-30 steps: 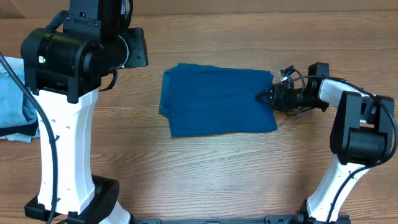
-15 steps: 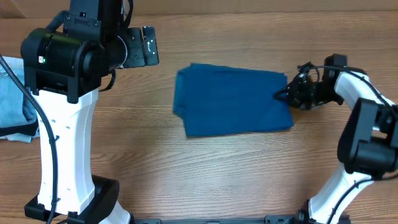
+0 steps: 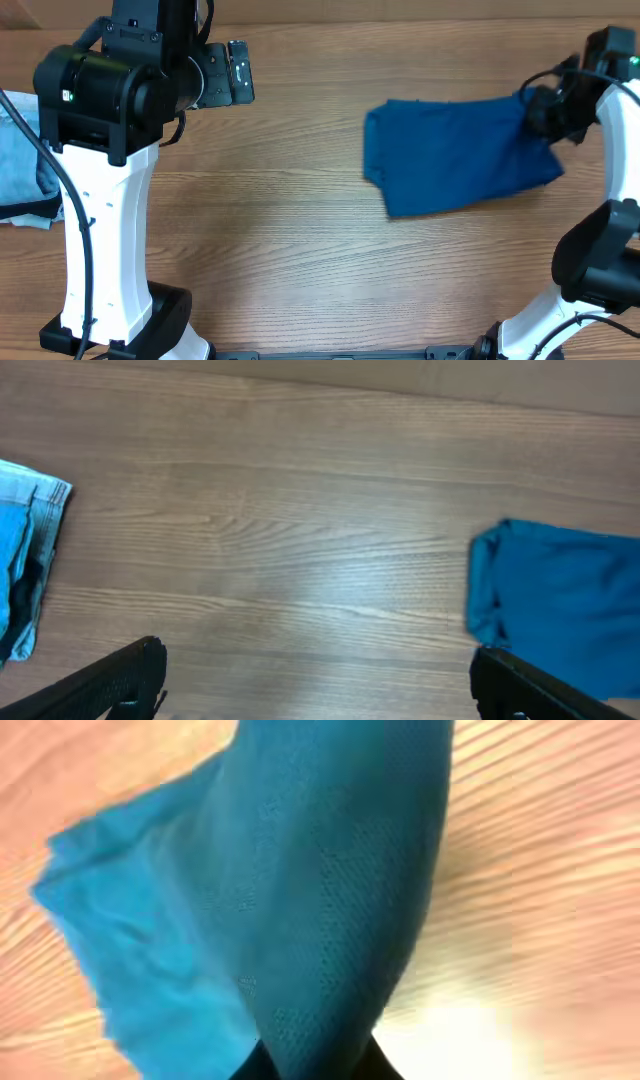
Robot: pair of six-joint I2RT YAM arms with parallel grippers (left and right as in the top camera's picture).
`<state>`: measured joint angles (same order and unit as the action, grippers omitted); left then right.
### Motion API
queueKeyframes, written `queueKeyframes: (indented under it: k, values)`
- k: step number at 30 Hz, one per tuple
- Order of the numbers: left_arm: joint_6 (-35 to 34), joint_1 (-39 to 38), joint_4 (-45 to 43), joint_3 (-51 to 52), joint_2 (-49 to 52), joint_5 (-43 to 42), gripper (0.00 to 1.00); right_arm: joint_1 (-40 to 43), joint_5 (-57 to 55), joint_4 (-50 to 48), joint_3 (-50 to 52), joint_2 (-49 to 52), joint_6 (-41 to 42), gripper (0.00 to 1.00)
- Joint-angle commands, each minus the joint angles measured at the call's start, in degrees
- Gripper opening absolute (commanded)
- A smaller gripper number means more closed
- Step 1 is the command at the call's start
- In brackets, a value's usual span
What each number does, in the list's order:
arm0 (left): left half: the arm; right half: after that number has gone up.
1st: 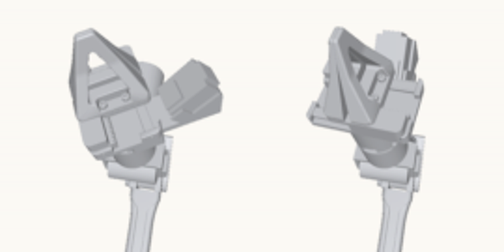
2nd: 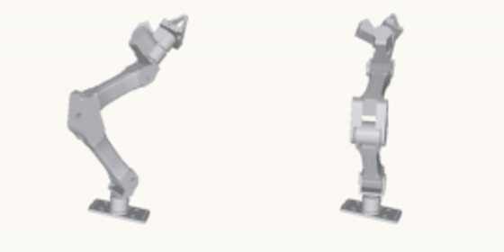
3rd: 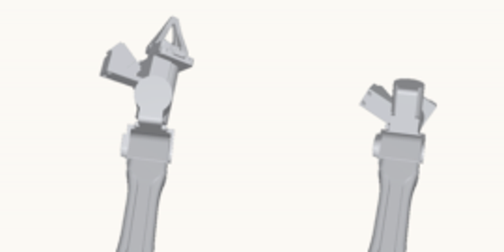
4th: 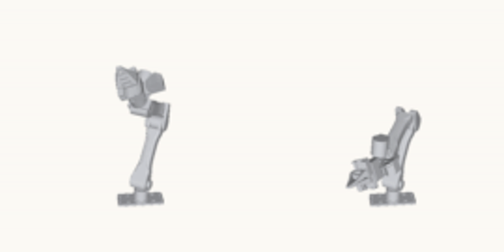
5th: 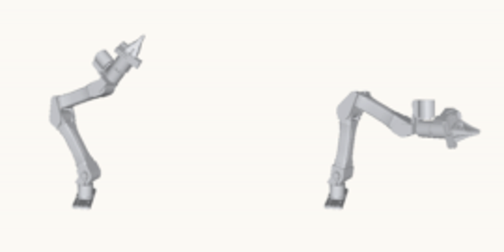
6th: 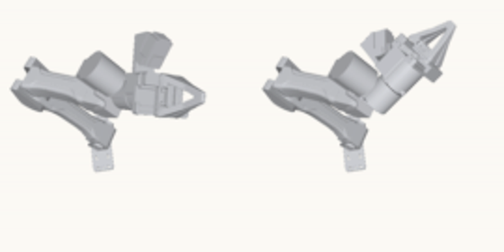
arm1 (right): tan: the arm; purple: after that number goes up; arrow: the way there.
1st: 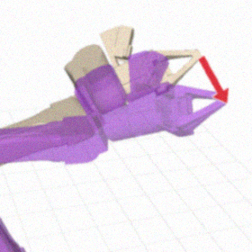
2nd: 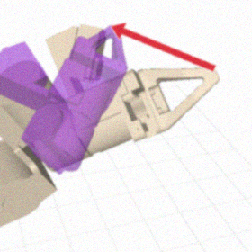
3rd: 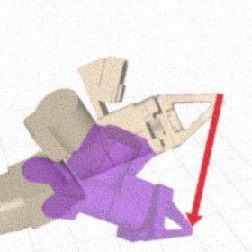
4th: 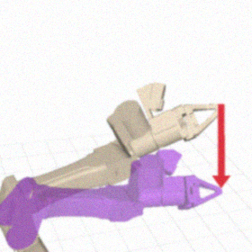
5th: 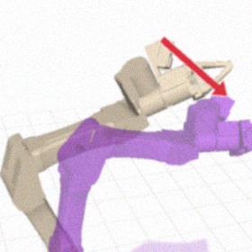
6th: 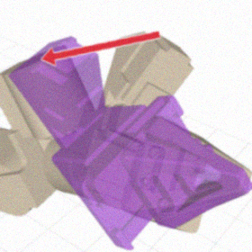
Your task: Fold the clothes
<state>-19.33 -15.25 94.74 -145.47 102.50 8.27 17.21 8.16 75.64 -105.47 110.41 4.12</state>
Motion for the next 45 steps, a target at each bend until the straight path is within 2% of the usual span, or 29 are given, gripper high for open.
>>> queueKeyframes:
  k: [1, 9, 32, 36, 43, 45]
  values:
    - [0.2, 0.2, 0.0, 0.1, 0.2, 0.7, 1.0, -0.3, -4.7, 2.7, -7.9, -2.2, 0.4, 0.08]
    - [0.2, 0.2, 0.0, 0.1, 0.2, 0.7, 1.0, -6.3, -12.4, 4.3, -8.8, -2.1, 0.2, 0.09]
    - [0.2, 0.2, 0.0, 0.1, 0.2, 0.7, 1.0, -25.6, -12.6, 2.7, -1.5, 8.9, 0.4, 0.1]
    - [0.2, 0.2, 0.0, 0.1, 0.2, 0.7, 1.0, -27.5, -12.6, 2.6, -1.4, 8.9, 0.5, 0.22]
    - [0.2, 0.2, 0.0, 0.1, 0.2, 0.7, 1.0, -33.4, -10.6, 1.1, -1.4, 8.9, 1.3, 0.63]
    - [0.2, 0.2, 0.0, 0.1, 0.2, 0.7, 1.0, -33.9, -10.6, 0.6, -1.7, 8.9, 1.9, 0.64]
